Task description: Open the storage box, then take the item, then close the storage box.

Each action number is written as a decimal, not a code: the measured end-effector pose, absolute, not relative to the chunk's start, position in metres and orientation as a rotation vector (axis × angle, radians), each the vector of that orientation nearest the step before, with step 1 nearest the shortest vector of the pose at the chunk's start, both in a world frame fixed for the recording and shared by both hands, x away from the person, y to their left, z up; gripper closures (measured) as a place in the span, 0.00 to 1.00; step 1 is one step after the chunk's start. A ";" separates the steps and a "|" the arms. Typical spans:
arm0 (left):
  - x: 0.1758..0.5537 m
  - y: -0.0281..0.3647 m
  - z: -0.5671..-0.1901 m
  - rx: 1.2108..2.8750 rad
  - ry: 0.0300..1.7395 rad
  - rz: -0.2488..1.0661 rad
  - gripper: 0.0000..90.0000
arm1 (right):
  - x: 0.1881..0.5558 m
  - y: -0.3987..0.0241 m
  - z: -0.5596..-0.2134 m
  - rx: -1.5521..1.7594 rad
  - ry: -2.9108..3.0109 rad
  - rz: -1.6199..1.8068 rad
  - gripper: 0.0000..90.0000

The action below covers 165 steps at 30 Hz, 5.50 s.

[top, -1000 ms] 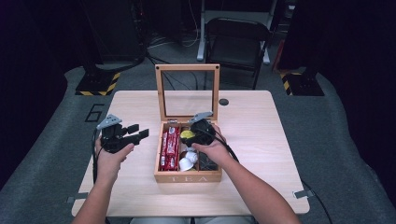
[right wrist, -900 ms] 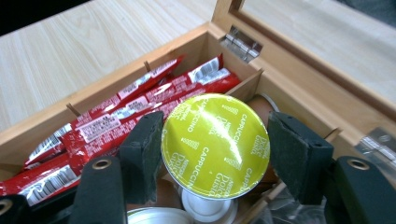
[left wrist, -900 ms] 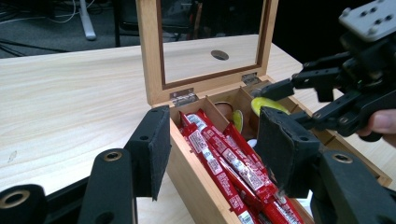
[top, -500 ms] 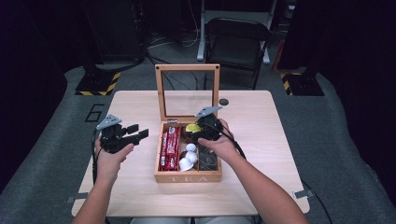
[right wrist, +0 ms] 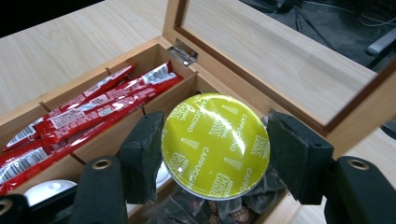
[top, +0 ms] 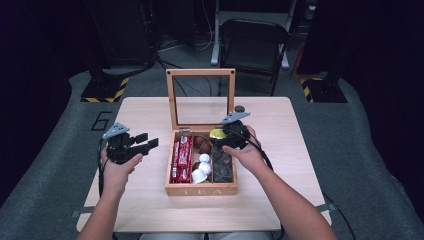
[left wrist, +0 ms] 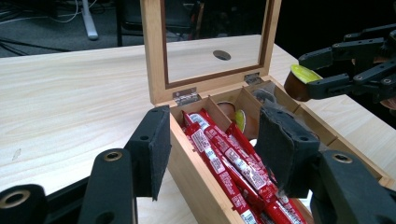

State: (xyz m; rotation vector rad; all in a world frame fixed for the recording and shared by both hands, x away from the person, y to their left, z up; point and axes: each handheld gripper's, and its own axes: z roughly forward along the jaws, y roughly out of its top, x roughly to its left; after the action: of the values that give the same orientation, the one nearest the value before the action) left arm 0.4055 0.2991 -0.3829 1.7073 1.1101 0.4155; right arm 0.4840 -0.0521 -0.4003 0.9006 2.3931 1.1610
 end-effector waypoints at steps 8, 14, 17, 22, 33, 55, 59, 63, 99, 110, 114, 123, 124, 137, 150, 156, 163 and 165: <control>0.406 0.300 -0.383 1.698 1.116 0.418 0.50 | 0.486 -0.071 -0.401 0.945 2.360 1.147 0.42; 0.406 0.300 -0.383 1.703 1.117 0.414 0.50 | 0.487 -0.085 -0.401 0.981 2.332 1.139 0.42; 0.406 0.301 -0.383 1.700 1.117 0.414 0.50 | 0.488 -0.092 -0.402 0.997 2.324 1.124 0.42; 0.406 0.301 -0.383 1.695 1.118 0.416 0.50 | 0.487 -0.104 -0.405 1.020 2.303 1.105 0.42; 0.406 0.303 -0.383 1.693 1.121 0.419 0.50 | 0.488 -0.127 -0.414 1.081 2.258 1.082 0.42; 0.406 0.303 -0.385 1.693 1.127 0.416 0.50 | 0.486 -0.165 -0.437 1.205 2.168 1.018 0.42; 0.406 0.304 -0.385 1.692 1.128 0.416 0.50 | 0.485 -0.172 -0.443 1.250 2.145 0.997 0.42; 0.406 0.304 -0.384 1.690 1.126 0.418 0.50 | 0.484 -0.180 -0.448 1.273 2.117 0.987 0.42; 0.407 0.303 -0.386 1.700 1.127 0.414 0.50 | 0.467 -0.242 -0.499 1.508 1.966 0.855 0.42; 0.408 0.302 -0.389 1.705 1.130 0.409 0.50 | 0.465 -0.247 -0.507 1.545 1.988 0.878 0.33; 0.408 0.302 -0.389 1.704 1.131 0.407 0.50 | 0.464 -0.245 -0.507 1.560 1.981 0.890 0.32; 0.407 0.304 -0.388 1.700 1.128 0.407 0.50 | 0.462 -0.244 -0.503 1.529 1.962 0.874 0.27; 0.407 0.304 -0.388 1.700 1.127 0.408 0.50 | 0.462 -0.245 -0.502 1.525 1.966 0.874 0.27; 0.407 0.304 -0.387 1.696 1.127 0.409 0.50 | 0.460 -0.258 -0.497 1.554 1.914 0.905 0.26; 0.407 0.304 -0.387 1.699 1.123 0.405 0.50 | 0.453 -0.241 -0.479 1.457 1.964 0.849 0.27; 0.407 0.304 -0.388 1.705 1.126 0.400 0.50 | 0.451 -0.227 -0.465 1.389 2.021 0.926 0.31; 0.407 0.301 -0.388 1.710 1.116 0.391 0.50 | 0.452 -0.199 -0.448 1.276 2.092 0.954 0.41; 0.407 0.301 -0.388 1.710 1.115 0.391 0.50 | 0.454 -0.191 -0.442 1.242 2.103 0.986 0.41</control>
State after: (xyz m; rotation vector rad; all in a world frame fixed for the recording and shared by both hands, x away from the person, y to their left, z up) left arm 0.4067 0.3012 -0.3876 1.7098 1.1154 0.3907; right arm 0.4535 -0.1909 -0.4421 1.2424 2.1027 0.9859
